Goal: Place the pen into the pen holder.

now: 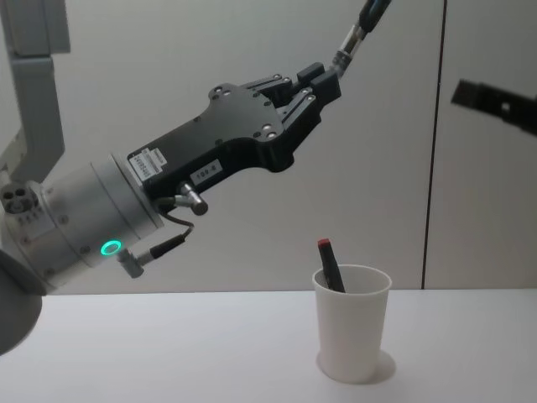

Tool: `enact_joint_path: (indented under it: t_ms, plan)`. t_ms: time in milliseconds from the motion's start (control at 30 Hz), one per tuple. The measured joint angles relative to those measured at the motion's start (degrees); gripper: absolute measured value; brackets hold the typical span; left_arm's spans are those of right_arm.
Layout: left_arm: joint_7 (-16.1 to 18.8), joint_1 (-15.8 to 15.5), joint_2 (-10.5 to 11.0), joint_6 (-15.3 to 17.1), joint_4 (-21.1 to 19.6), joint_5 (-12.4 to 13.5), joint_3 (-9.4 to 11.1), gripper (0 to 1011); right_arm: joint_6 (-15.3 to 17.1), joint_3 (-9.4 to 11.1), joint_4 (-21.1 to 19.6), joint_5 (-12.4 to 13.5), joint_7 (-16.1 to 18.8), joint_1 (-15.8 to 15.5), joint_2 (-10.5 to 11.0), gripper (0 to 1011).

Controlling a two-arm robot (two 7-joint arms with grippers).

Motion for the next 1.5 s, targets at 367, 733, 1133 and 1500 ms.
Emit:
enact_joint_path:
  t_ms: [367, 733, 1133, 1500]
  plan:
    - [-0.3, -0.1, -0.1, -0.1, 0.1, -0.1, 0.0, 132, 2.0, 0.1, -3.4, 5.8, 6.5, -1.1, 1.3, 1001]
    - [-0.4, -0.1, -0.1, -0.1, 0.2, -0.2, 0.0, 133, 2.8, -0.8, -5.3, 8.2, 10.2, -1.1, 1.5, 1002]
    - [-0.4, -0.1, -0.1, -0.1, 0.2, -0.2, 0.0, 133, 2.4, -2.7, -7.0, 7.1, 7.7, -0.8, 0.2, 1002]
    - [-0.4, -0.1, -0.1, -0.1, 0.2, -0.2, 0.0, 132, 2.9, -5.0, -8.8, 4.6, 2.0, -0.2, -2.1, 1002]
